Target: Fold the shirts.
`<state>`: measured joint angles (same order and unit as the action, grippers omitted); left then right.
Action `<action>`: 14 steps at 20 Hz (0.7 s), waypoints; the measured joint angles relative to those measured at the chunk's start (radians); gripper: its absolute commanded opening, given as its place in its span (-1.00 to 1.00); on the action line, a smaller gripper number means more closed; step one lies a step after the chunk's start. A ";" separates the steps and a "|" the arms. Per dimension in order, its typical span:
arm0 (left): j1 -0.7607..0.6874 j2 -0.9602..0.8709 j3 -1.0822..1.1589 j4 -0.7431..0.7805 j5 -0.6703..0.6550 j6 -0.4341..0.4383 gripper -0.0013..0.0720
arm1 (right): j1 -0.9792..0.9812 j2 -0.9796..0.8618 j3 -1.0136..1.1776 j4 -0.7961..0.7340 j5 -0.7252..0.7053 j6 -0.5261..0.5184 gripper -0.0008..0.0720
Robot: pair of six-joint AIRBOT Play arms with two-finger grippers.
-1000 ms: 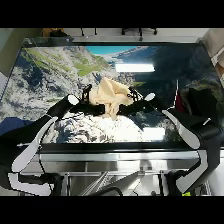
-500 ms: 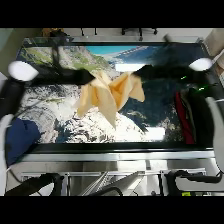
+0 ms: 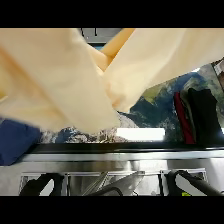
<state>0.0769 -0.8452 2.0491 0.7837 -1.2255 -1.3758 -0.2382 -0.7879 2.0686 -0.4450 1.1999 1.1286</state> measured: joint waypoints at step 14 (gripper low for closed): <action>0.043 -0.221 -0.902 -0.094 -0.011 0.250 -0.93 | -0.022 -0.172 -0.816 -0.120 0.058 0.045 -0.92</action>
<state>0.1204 -1.0660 1.1469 0.6899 -1.2366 -1.1259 -0.2604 -0.9600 1.2530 -0.5652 1.2583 1.1732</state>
